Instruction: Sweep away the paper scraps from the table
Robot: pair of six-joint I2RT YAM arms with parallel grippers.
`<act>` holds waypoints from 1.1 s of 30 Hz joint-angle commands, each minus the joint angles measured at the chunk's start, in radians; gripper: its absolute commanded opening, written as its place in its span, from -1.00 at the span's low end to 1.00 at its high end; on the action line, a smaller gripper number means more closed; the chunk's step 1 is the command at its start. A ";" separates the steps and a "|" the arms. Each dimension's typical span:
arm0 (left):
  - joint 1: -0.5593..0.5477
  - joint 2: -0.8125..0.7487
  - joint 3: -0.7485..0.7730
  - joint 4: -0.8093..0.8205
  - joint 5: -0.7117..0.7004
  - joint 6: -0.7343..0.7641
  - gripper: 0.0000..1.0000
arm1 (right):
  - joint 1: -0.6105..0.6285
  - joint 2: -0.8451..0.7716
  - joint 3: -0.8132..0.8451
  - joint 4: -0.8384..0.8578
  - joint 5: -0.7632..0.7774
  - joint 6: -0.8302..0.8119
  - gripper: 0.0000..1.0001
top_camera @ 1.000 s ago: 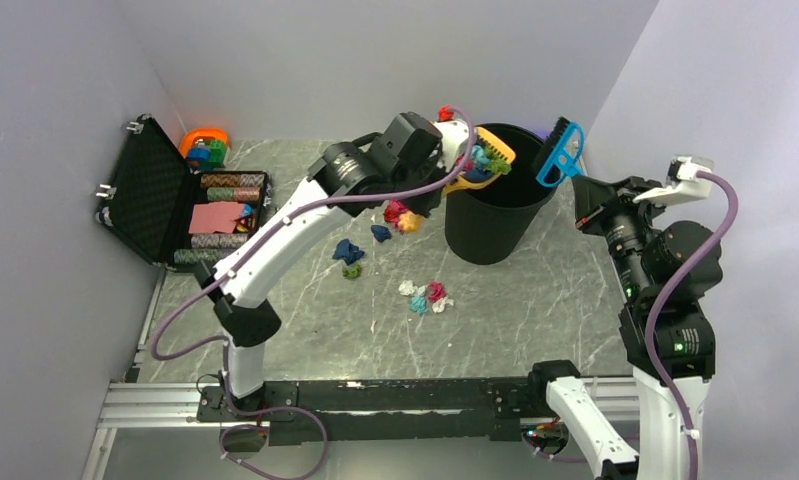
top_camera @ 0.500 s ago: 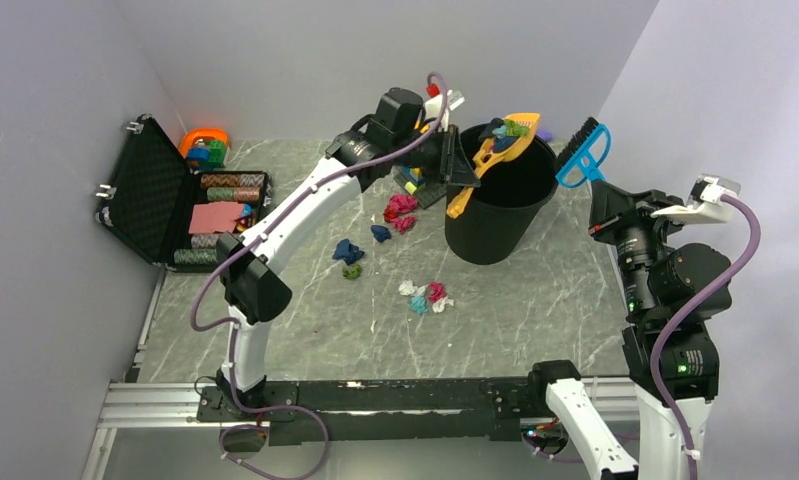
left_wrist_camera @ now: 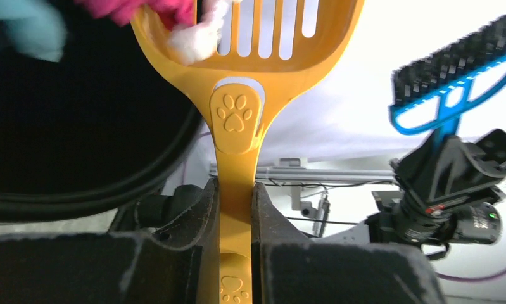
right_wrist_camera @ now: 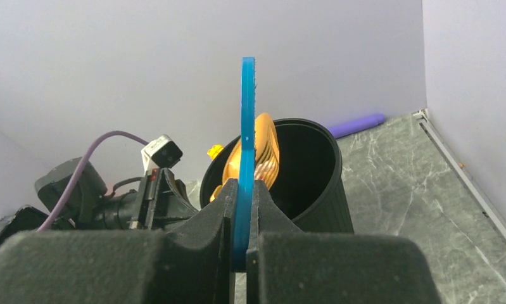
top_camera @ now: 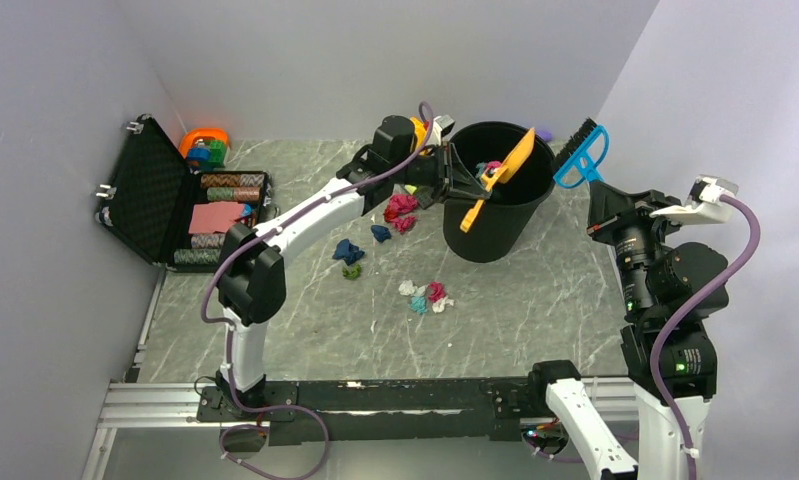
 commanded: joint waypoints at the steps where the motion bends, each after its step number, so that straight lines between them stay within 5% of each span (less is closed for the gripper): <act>1: -0.004 -0.085 0.006 0.196 0.058 -0.137 -1.00 | 0.001 -0.008 -0.003 0.037 0.013 0.010 -1.00; 9: -0.003 -0.085 -0.031 0.404 0.097 -0.297 -1.00 | 0.001 -0.017 0.001 0.025 0.019 0.005 -1.00; 17: -0.004 -0.111 -0.066 0.438 0.097 -0.259 -1.00 | 0.002 -0.015 0.004 0.020 -0.012 0.009 -1.00; 21: -0.001 -0.194 -0.030 0.275 0.102 -0.055 -1.00 | 0.002 -0.006 0.020 0.011 -0.067 0.002 -1.00; 27: 0.027 -0.431 -0.024 -0.218 -0.072 0.413 -1.00 | 0.002 0.026 0.033 -0.007 -0.208 -0.015 -1.00; 33: 0.047 -0.697 -0.068 -0.701 -0.592 0.780 -1.00 | 0.002 0.131 0.001 0.029 -0.596 0.019 -1.00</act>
